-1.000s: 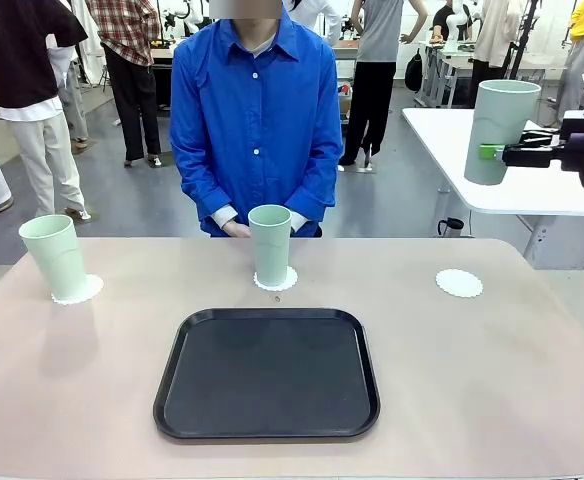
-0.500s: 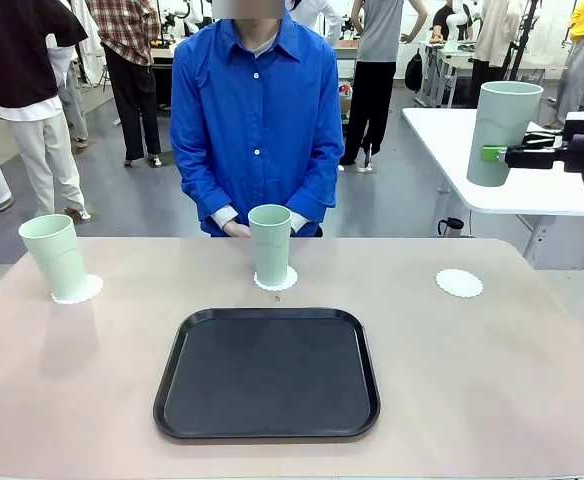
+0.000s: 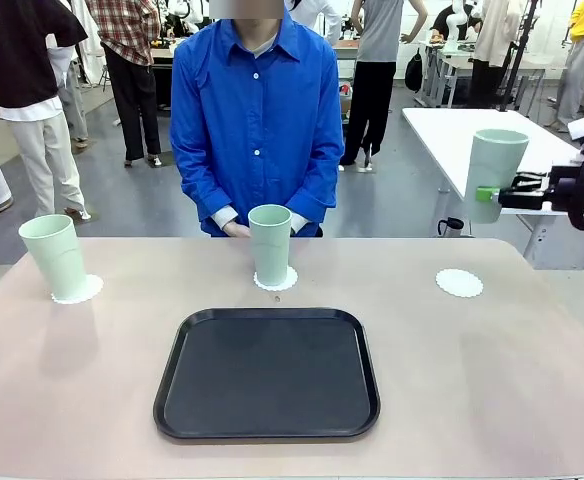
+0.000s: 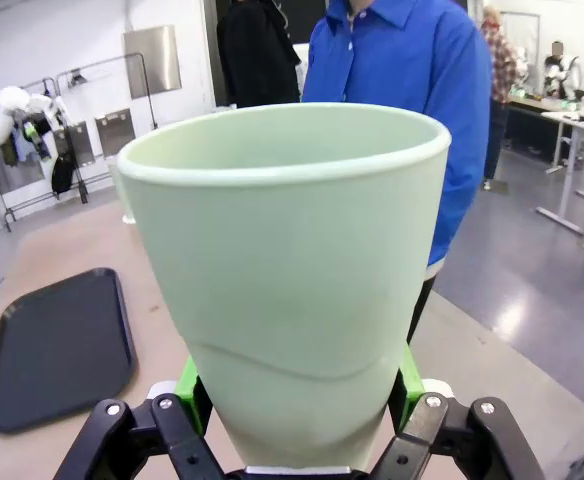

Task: Place coasters on the table and set cups on them.
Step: Take one Reusable plastic cup from the Flat Tray and place it on a coaster set by the human.

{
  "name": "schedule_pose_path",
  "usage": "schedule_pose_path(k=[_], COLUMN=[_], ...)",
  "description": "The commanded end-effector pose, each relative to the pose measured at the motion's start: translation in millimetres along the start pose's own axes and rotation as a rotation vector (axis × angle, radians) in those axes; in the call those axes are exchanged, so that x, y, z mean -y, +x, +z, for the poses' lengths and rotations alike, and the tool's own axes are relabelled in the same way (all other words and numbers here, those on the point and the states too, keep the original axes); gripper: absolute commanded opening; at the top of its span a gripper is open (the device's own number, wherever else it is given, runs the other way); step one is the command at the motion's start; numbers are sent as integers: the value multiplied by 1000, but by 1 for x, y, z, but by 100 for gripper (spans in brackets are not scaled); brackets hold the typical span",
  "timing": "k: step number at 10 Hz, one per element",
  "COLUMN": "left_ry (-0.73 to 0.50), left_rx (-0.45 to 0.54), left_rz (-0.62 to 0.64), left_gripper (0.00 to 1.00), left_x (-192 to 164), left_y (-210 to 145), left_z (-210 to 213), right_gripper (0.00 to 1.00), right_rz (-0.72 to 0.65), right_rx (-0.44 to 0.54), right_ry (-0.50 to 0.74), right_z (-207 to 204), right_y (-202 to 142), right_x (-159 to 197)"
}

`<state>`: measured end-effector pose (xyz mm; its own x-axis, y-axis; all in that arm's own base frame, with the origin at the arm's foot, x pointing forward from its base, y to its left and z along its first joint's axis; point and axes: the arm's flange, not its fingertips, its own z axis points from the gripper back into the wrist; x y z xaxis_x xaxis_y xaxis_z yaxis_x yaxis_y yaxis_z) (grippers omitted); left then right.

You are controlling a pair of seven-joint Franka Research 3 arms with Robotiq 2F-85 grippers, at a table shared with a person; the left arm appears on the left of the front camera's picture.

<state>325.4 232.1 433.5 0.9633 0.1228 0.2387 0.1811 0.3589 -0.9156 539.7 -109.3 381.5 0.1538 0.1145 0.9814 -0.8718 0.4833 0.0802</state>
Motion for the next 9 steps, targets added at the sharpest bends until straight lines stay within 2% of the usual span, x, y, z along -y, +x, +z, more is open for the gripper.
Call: schedule_pose_path(k=[1,9], left_ry=[-9,-9], left_rx=[1,1], left_rz=[-7,-7], left_gripper=[100,100], left_x=[1,1], left_y=[-2,-2], left_z=[2,2], right_gripper=[82,82], right_rz=[26,-6], right_rx=[-11,-35], right_ry=[58,219], right_z=[-2,3], right_y=[-16,-91], right_x=[15,24])
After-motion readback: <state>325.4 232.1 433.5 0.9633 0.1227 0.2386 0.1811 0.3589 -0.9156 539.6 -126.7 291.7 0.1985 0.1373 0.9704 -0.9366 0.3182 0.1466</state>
